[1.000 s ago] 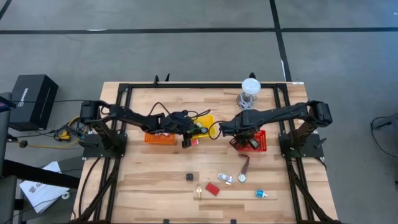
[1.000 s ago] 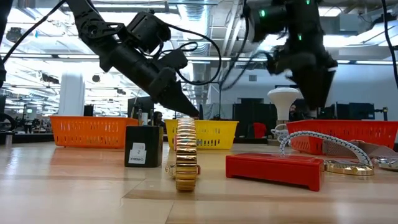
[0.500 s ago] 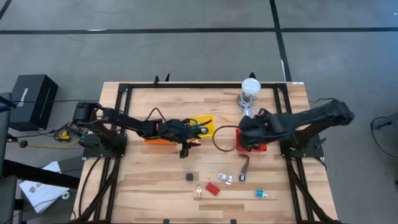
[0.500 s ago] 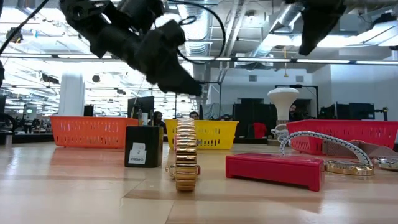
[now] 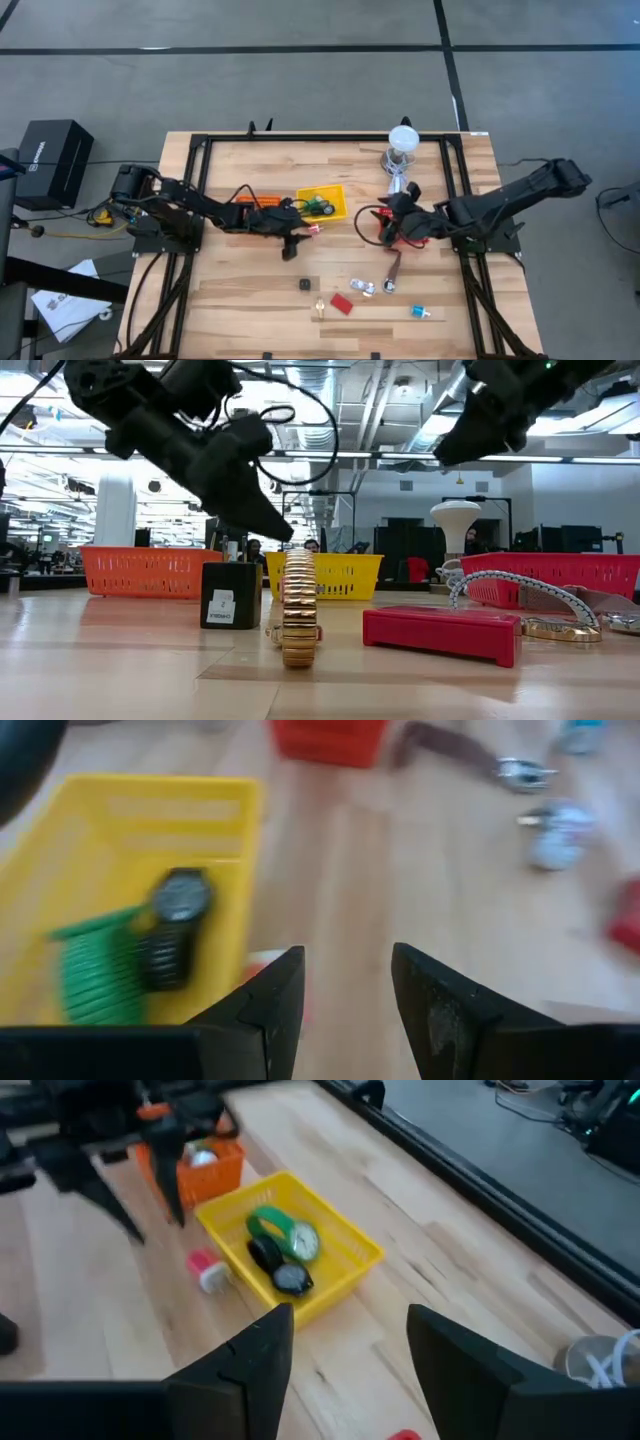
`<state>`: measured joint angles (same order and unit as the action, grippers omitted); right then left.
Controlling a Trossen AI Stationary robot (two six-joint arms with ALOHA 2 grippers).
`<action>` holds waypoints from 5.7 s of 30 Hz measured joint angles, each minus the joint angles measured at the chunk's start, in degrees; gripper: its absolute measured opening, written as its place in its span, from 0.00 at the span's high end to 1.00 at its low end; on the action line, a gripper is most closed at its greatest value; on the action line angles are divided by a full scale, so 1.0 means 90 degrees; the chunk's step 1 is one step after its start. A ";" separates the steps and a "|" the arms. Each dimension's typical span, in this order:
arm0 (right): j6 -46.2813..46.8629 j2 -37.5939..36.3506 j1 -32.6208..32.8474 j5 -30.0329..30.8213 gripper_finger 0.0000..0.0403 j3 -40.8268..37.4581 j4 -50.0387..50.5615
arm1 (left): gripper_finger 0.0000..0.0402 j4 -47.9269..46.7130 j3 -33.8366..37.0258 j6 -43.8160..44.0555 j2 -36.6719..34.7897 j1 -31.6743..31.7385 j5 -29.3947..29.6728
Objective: Pick & Place Office items
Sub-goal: Adjust the yellow bin, then put the red charging adapter into the orange bin
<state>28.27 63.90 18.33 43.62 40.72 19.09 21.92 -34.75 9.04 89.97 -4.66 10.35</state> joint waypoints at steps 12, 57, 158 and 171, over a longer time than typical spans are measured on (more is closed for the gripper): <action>-0.0044 0.0492 -0.0536 -0.0031 0.53 0.0003 -0.0028 | 0.64 0.0002 0.0142 -0.0552 0.0000 0.0643 0.0089; -0.0192 0.0492 -0.0625 -0.0361 0.53 0.0006 -0.0039 | 0.64 0.0068 -0.0144 -0.2427 0.0044 0.0314 0.1374; -0.0195 0.0490 -0.0649 -0.0370 0.53 0.0009 -0.0172 | 0.65 -0.0510 -0.0640 -0.0145 0.0226 0.0303 -0.0015; -0.0192 0.0490 -0.0647 -0.0372 0.53 0.0008 -0.0171 | 0.64 -0.2960 -0.0640 -0.0320 -0.1966 0.0308 0.0547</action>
<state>26.55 68.32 12.51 40.27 40.79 17.55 -4.72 -40.51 6.16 72.28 -1.89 15.27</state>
